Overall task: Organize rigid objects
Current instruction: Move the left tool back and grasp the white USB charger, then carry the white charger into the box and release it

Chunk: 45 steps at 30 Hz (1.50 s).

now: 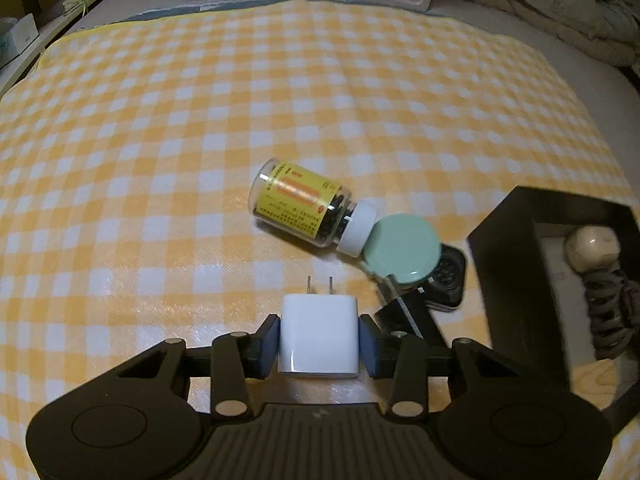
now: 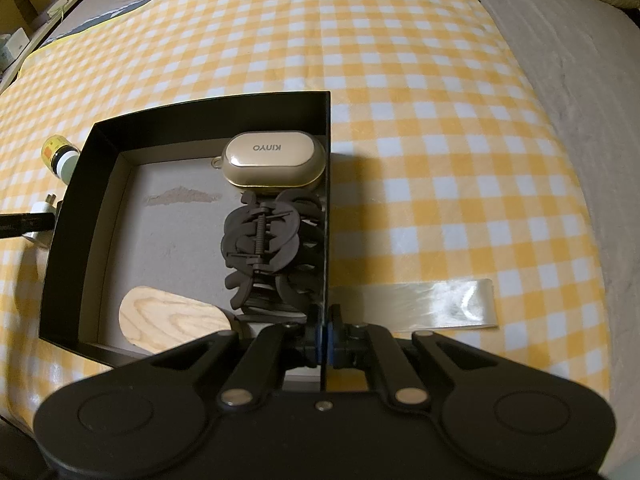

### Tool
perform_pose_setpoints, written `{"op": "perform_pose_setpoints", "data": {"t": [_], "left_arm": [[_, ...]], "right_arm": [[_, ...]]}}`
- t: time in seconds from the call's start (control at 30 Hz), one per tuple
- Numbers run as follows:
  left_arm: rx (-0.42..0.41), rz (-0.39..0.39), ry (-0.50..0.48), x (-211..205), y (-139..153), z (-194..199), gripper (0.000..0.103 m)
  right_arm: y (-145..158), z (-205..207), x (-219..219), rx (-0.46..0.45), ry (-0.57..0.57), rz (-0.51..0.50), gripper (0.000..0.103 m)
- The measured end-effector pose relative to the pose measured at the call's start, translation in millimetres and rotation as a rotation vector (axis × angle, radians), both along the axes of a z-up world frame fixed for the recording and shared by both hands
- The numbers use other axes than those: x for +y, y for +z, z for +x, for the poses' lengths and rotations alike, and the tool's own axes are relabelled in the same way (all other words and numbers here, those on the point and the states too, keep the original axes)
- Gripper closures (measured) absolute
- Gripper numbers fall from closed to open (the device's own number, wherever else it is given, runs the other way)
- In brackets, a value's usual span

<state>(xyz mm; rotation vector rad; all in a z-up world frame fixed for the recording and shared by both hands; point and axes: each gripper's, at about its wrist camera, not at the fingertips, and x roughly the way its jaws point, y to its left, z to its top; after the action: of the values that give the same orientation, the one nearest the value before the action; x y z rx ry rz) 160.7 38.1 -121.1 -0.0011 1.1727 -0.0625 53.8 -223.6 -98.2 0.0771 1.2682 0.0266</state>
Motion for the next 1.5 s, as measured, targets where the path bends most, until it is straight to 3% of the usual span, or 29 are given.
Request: {"op": "perform_pose_setpoints", "data": {"t": [0.2,0.47,0.63,0.8,1.1,1.2,1.23,1.27,1.33,1.5], "left_arm": [[-0.077,-0.116,-0.019,-16,33,-10,0.06],[-0.103,-0.27,-0.176,-86,66,-30,0.06],[-0.067,-0.302,-0.233,-137,51,-31,0.06],[-0.003,-0.288,-0.211,-168,23,-22,0.06],[0.038,-0.28,-0.124,-182,-6,-7,0.06],[0.082,-0.313,-0.104,-183,-13,-6,0.06],[0.09,-0.313,-0.091,-184,-15,-6,0.056],[0.09,-0.312,-0.082,-184,-16,-6,0.044],[0.095,-0.327,-0.065,-182,-15,-7,0.032],[0.095,-0.332,-0.077,-179,-10,-8,0.032]], "right_arm": [[0,0,0,0.001,0.0,0.0,0.099],[-1,0,0,0.0,0.002,-0.001,0.099],[0,0,0,0.001,0.002,-0.001,0.099],[0,0,1,-0.001,0.005,-0.001,0.099],[-1,0,1,-0.001,0.016,-0.001,0.099],[-1,-1,1,0.001,0.017,0.007,0.099],[-1,0,1,0.002,0.018,0.009,0.099],[-1,0,1,0.002,0.02,0.011,0.099],[-1,0,0,0.003,0.023,0.01,0.099],[-1,0,1,0.004,0.023,0.009,0.099]]}}
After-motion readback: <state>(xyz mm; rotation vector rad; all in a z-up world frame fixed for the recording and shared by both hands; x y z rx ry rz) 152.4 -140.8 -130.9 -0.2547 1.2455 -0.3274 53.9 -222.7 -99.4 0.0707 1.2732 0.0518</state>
